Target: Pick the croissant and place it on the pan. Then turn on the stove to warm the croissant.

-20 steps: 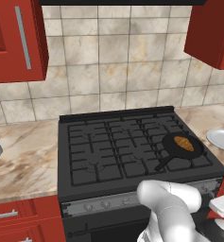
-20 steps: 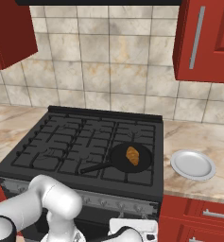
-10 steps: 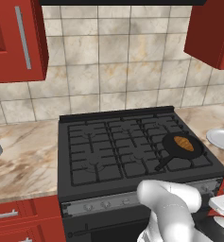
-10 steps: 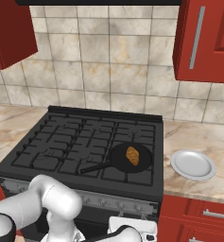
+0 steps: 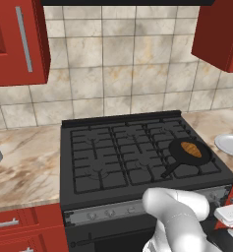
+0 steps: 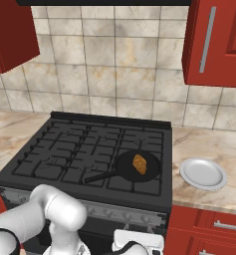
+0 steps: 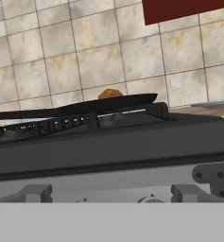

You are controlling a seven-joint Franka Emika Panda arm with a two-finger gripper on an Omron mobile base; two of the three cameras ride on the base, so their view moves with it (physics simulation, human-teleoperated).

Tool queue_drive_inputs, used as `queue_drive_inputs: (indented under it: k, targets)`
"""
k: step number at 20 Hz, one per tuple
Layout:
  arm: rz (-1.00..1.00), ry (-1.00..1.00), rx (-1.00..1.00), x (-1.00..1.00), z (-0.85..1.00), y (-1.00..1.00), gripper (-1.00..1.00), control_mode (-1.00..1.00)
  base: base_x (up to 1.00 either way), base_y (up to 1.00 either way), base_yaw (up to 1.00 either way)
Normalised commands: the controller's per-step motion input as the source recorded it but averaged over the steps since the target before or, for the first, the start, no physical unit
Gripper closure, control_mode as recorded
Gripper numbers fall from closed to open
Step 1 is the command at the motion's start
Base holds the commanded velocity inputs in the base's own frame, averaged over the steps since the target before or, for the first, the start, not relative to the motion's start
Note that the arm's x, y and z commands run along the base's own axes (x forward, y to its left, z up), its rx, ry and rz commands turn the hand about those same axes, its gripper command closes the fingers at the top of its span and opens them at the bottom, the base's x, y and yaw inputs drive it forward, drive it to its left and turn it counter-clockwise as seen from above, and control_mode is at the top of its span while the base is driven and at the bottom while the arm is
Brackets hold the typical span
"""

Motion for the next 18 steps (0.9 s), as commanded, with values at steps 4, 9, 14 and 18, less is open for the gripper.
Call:
queue_drive_inputs:
  k: [4,9,14,18]
  targets:
    - [0.00,-0.05,0.00,0.09,-0.01,0.00,-1.00,-1.00,0.00,0.00,0.00]
    - [0.00,-0.02,0.00,0.11,0.00,0.00,-1.00,-1.00,0.00,0.00,0.00]
    - [0.00,-0.01,0.00,0.06,-0.07,0.00,-1.00,-1.00,0.00,0.00,0.00]
    - [0.00,-0.01,0.00,0.06,-0.08,-0.01,-1.00,-1.00,0.00,0.00,0.00]
